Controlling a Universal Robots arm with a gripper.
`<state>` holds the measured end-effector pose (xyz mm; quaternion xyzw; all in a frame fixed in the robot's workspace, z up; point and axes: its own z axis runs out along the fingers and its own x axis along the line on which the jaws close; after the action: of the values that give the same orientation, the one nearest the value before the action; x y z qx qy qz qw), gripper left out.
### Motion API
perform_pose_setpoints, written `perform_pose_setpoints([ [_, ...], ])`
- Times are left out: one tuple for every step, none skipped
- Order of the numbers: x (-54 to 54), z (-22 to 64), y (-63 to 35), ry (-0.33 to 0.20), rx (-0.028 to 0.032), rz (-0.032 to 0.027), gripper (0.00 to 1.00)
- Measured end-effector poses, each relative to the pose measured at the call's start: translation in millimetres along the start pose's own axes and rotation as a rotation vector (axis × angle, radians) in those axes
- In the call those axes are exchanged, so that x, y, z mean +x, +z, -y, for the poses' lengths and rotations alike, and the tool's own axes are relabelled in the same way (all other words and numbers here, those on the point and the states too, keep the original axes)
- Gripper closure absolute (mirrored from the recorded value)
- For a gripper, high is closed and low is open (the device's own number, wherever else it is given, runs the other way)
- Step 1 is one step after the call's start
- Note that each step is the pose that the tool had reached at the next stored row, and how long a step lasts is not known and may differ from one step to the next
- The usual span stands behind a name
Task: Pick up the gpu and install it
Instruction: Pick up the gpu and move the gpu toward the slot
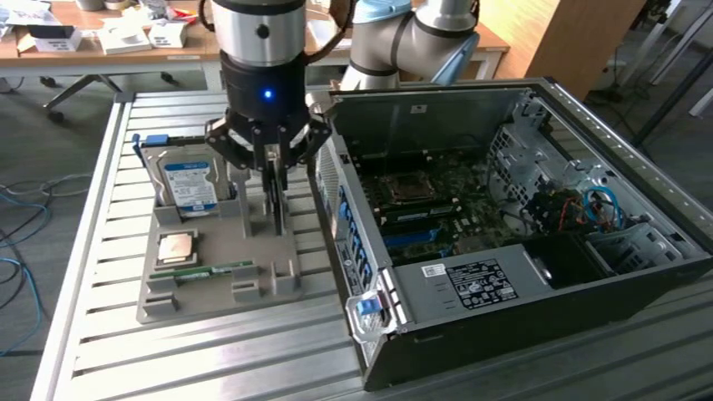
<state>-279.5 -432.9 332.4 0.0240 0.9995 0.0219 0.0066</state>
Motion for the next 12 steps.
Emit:
perform_pose_setpoints([
  [-0.1,-0.2,-4.5,0.0,0.0,0.0,0.74],
  [-0.1,-0.4,-9.4,0.0,-0.0001,0.0,0.74],
  [-0.2,-0.6,-13.9,0.0,-0.0002,0.0,0.74],
  [-0.2,-0.8,-18.4,0.0,-0.0002,-0.0001,0.74],
  [-0.3,-1.0,-22.9,0.0,-0.0003,0.0,0.74],
  [-0.3,-1.2,-27.3,0.0,-0.0004,0.0,0.74],
  [-0.4,-1.4,-31.8,0.0,-0.0005,0.0,0.74],
  [-0.4,-1.6,-36.3,0.0,-0.0007,0.0,0.74],
  [-0.5,-1.8,-41.0,0.0,-0.0008,0.0,0.74],
  [-0.5,-2.0,-45.1,0.0,-0.0009,-0.0001,0.74],
  [-0.6,-2.2,-48.9,0.0,-0.0012,0.0,0.74],
  [-0.6,-2.3,-52.6,0.0,-0.0013,-0.0001,0.74],
])
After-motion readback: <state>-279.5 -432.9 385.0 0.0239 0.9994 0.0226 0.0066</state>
